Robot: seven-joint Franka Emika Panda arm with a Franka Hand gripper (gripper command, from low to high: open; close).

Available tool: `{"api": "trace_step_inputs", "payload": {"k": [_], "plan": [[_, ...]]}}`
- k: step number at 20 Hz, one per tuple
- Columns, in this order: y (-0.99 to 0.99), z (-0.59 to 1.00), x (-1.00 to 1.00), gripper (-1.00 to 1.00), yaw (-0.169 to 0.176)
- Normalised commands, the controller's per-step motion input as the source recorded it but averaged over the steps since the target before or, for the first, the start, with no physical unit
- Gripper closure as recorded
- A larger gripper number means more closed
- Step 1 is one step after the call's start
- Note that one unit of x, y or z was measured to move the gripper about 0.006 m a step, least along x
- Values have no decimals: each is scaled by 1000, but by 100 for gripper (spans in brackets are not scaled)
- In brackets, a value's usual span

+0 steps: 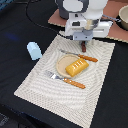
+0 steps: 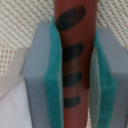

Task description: Interact with the objects in diverse but meaningful ways.

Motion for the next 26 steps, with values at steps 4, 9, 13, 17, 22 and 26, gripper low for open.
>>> {"api": "trace_step_inputs", "payload": {"k": [4, 9, 13, 17, 22, 26], "plan": [[9, 1000, -159, 100, -106], [236, 1000, -194, 100, -41], [466, 908, -171, 100, 0], [613, 794, -166, 100, 30], [710, 347, -215, 100, 121], [589, 96, -225, 100, 162]]}}
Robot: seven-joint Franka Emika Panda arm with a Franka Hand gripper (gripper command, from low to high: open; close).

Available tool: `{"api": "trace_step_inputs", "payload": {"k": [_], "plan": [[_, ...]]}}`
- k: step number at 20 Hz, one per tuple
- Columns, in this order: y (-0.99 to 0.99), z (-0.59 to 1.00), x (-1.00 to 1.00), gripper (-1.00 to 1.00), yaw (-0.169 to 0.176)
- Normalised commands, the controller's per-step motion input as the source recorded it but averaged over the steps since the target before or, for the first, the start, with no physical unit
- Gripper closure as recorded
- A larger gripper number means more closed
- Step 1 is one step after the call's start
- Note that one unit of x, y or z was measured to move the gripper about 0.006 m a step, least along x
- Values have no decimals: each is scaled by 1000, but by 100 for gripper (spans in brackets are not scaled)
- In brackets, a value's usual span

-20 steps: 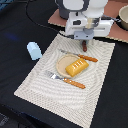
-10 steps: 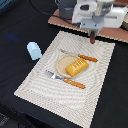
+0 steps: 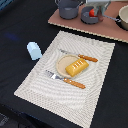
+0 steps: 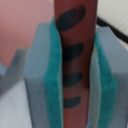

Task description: Interact with the objects in diverse but meaningful ways.

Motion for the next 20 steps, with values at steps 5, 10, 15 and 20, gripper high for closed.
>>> {"api": "trace_step_inputs", "payload": {"k": [5, 10, 15, 20], "plan": [[483, -42, -260, 100, 161], [208, -180, -243, 100, 106], [28, -195, -167, 100, 41], [0, -224, -16, 100, 9]]}}
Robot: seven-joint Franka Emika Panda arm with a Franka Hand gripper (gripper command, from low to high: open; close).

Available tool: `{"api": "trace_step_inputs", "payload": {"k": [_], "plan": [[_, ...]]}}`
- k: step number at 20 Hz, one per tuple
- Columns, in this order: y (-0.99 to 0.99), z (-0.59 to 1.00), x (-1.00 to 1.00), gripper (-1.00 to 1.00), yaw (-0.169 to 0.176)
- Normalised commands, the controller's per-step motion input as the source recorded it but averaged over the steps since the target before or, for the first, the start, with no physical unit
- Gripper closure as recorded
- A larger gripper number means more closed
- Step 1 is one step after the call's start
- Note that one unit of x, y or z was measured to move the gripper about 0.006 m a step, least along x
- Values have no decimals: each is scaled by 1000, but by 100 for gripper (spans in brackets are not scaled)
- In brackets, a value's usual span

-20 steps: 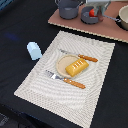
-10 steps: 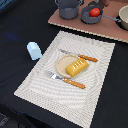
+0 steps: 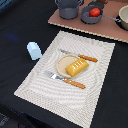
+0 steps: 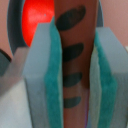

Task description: Interact with the objects in diverse but meaningful ways.

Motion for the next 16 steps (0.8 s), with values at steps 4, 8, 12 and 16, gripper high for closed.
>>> {"api": "trace_step_inputs", "payload": {"k": [4, 8, 12, 16], "plan": [[31, -334, -169, 100, 13], [87, -344, -205, 100, 16], [96, -331, -226, 100, 16], [130, -311, -243, 100, 18]]}}
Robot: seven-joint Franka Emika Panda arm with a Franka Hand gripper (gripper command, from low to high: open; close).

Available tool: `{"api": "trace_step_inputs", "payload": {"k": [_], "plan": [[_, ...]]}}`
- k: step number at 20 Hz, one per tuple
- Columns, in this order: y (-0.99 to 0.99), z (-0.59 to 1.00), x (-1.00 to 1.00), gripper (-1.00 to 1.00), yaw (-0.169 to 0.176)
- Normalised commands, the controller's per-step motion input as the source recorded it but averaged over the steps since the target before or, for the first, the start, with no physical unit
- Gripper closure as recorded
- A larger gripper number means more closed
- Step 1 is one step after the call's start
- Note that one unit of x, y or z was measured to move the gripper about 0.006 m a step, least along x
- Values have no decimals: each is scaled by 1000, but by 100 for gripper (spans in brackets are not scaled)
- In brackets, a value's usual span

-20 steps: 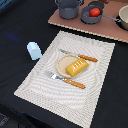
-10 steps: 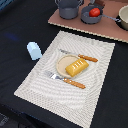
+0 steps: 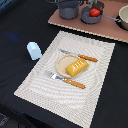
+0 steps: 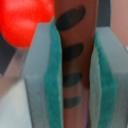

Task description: Interact with the objects in diverse but meaningful ways.

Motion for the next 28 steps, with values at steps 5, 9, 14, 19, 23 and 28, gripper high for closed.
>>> {"api": "trace_step_inputs", "payload": {"k": [5, 9, 14, 19, 23, 28], "plan": [[150, -234, -162, -100, 17], [169, -108, -81, -100, 6], [230, 525, 1, -100, -8], [72, 802, -63, -100, -42], [-381, 820, 38, -100, -24], [-702, 629, 309, -100, 4]]}}
